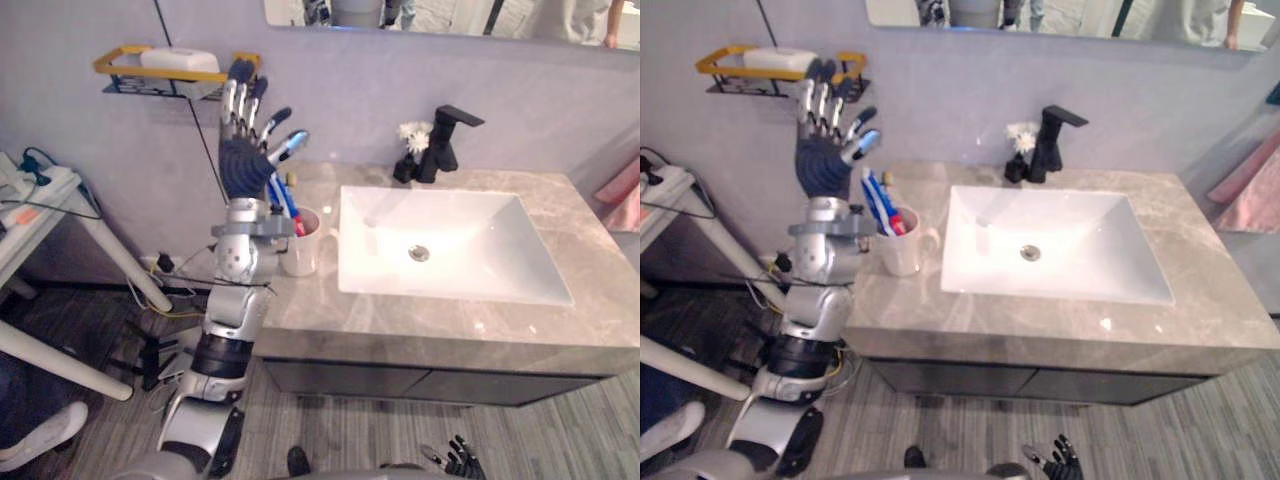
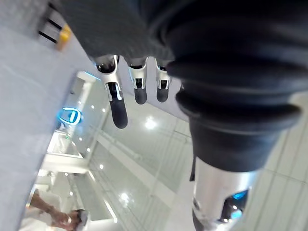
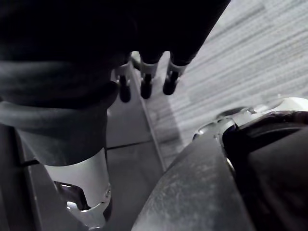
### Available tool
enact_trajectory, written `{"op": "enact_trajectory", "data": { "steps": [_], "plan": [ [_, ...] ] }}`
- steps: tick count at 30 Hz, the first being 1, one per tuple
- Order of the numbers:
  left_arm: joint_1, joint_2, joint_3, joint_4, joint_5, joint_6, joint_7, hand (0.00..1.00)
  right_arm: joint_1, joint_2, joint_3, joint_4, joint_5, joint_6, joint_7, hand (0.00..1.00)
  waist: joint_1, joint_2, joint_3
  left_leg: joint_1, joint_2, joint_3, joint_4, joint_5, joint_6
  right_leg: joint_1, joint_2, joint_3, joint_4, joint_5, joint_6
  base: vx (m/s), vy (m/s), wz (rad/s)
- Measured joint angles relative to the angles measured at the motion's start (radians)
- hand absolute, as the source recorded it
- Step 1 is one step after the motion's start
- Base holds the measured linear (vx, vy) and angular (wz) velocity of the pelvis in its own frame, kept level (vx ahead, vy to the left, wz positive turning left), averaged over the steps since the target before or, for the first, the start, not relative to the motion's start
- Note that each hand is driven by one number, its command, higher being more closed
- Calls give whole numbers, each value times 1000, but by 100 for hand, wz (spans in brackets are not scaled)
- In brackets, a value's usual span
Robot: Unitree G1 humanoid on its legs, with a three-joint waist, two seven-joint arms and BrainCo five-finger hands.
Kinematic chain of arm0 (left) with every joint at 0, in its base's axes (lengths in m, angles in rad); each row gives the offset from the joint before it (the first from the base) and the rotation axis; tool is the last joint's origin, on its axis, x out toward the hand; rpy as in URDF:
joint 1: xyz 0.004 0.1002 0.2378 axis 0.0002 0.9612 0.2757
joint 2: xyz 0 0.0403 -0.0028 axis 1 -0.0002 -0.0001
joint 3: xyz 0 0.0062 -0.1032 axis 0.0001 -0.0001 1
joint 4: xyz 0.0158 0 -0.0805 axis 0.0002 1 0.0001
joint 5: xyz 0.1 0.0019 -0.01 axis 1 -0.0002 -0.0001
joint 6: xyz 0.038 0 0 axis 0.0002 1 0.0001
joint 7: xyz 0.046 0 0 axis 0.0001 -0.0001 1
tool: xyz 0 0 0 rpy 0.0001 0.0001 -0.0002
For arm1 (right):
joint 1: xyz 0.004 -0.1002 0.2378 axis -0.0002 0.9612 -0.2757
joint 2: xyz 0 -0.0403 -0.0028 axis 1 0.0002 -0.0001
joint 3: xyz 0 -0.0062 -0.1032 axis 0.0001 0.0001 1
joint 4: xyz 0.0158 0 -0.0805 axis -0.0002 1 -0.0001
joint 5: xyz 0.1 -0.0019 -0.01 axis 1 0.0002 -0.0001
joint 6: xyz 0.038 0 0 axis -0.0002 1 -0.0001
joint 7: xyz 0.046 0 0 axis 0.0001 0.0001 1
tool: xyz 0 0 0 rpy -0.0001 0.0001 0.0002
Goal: Organize washtable
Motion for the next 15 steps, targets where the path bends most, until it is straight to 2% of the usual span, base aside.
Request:
{"op": "enact_trajectory", "data": {
  "steps": [3,7,8,12,15],
  "plan": [
    [78,0,-1,-87,2,-20,-32,0,-6,-2,0,25,0,0,0,0,0,6,3,8,1,-3,0,0,1,9,2,-1,-1,-3,-2,-1,3,1],
    [199,-1,0,-150,17,-23,-36,0,-7,-13,0,34,7,0,1,0,2,14,5,9,3,-5,0,-2,4,12,4,-6,-1,-8,-7,-2,-2,2],
    [243,-3,2,-175,18,-24,-37,100,-7,-14,-1,36,7,0,1,0,2,15,5,8,3,-10,0,-1,3,13,6,-18,-1,-9,-6,6,-11,10],
    [403,-24,23,-232,19,-24,-52,100,-5,-9,-12,37,7,0,1,0,5,18,7,12,2,-23,0,0,2,25,6,-35,-1,-10,-2,22,-4,12],
    [523,-74,40,-233,15,-22,-67,100,-3,-1,-19,37,7,-2,0,0,23,20,8,14,-1,-26,0,-1,3,34,4,-54,-2,-12,-1,23,7,12]
  ]
}}
